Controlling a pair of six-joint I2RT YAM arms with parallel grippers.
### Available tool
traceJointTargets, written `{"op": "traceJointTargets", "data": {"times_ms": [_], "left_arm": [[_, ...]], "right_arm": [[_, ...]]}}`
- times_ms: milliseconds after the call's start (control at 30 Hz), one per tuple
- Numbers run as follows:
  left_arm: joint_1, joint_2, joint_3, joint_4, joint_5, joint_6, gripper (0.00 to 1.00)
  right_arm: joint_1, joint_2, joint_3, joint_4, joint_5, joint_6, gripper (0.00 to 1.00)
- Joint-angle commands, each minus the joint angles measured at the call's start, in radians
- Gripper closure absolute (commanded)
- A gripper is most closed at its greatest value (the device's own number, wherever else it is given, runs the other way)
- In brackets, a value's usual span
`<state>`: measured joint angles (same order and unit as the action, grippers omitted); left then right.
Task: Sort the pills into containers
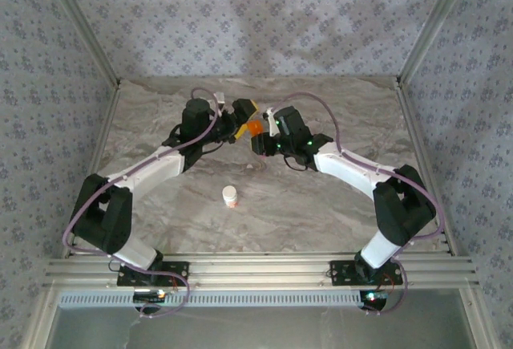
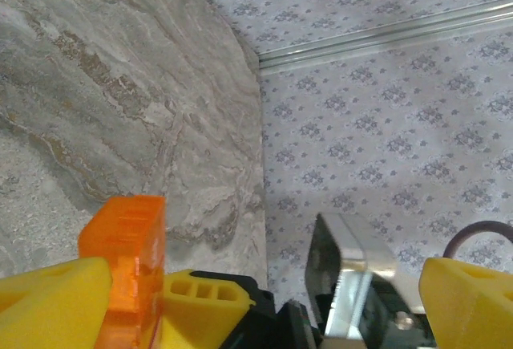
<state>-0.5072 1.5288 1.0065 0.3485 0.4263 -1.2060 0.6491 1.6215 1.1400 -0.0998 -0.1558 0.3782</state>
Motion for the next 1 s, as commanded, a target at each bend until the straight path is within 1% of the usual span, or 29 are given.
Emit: {"op": "traceJointTargets", "data": {"times_ms": [0, 967], "left_arm": [[-0.011, -0.041, 0.009, 0.02, -0.018, 0.006, 0.02], [-0.026, -0.001, -0.017, 0.021, -0.027, -0.01, 0.02]], "right_arm": [[0.007, -0.002, -0.009, 0.011, 0.012, 0.018, 0.7], [0.011, -0.02, -0.011, 0.053, -0.014, 0.055, 0.71]]}}
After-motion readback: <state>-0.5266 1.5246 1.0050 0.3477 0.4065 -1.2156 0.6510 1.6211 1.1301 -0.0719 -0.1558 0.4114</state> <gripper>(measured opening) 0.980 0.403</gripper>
